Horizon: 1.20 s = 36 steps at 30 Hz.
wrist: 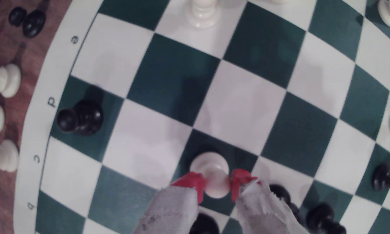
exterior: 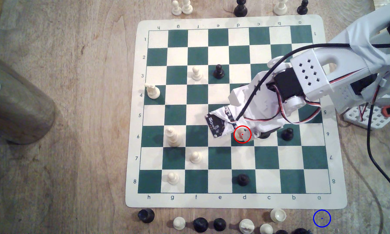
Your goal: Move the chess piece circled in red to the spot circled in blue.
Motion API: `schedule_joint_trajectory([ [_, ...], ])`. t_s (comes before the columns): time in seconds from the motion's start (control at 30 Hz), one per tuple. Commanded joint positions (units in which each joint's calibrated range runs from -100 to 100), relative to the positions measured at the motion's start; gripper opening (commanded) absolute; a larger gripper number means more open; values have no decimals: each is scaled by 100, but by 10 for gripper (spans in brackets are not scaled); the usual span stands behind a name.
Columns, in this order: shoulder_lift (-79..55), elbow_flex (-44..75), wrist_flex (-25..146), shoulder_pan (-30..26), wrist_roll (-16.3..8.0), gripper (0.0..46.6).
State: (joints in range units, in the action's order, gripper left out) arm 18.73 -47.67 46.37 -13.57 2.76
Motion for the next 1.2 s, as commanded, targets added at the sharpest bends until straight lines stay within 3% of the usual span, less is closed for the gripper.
schedule_joint_trajectory([
  [0.0, 284, 461, 121, -63, -24, 26],
  [0.27, 1557, 932, 1423, -383, -132, 25],
  [0.4, 2202, 1095, 2037, -1056, -342, 25],
  [0.6, 2372, 1186, 2291, -2495, -694, 25],
  [0.87, 1370, 1757, 1964, -3770, -650, 26],
  [1.03, 598, 2138, 1571, -4216, -591, 26],
  [1.17, -14, 2156, 1202, -4232, -518, 26],
])
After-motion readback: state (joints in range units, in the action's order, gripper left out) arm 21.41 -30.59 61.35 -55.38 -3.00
